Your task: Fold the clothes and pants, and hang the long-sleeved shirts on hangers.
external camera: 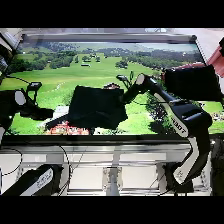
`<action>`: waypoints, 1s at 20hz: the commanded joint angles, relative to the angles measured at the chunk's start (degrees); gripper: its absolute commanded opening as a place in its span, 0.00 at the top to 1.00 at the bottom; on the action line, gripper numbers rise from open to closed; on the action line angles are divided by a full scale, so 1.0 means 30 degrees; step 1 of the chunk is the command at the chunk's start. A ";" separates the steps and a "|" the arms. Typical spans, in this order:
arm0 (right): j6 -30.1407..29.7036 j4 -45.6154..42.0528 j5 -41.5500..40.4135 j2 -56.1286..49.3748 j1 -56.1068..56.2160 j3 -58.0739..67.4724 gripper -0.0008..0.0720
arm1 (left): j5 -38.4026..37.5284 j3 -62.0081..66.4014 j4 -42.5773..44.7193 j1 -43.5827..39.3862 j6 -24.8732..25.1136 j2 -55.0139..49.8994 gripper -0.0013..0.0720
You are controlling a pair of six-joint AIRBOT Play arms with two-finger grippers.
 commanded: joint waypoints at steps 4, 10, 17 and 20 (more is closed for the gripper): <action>0.0787 -0.2171 0.2448 0.0007 0.0080 0.0561 0.95 | 0.1566 -0.0007 -0.7402 0.0000 0.4291 -0.0015 0.95; 0.2776 -0.6674 0.7023 0.2608 -0.4677 -0.0379 0.96 | 0.1734 -0.0007 -1.0958 0.0007 0.5996 -0.0015 0.95; 0.6492 -1.2284 1.2801 0.5982 -1.3639 -0.1115 0.96 | 0.1727 -0.0007 -0.9952 0.0015 0.5996 -0.0015 0.95; 0.7271 -1.2437 1.2939 0.6623 -1.7558 -0.1144 0.96 | 0.1734 -0.0007 -0.9945 0.0015 0.5996 -0.0022 0.95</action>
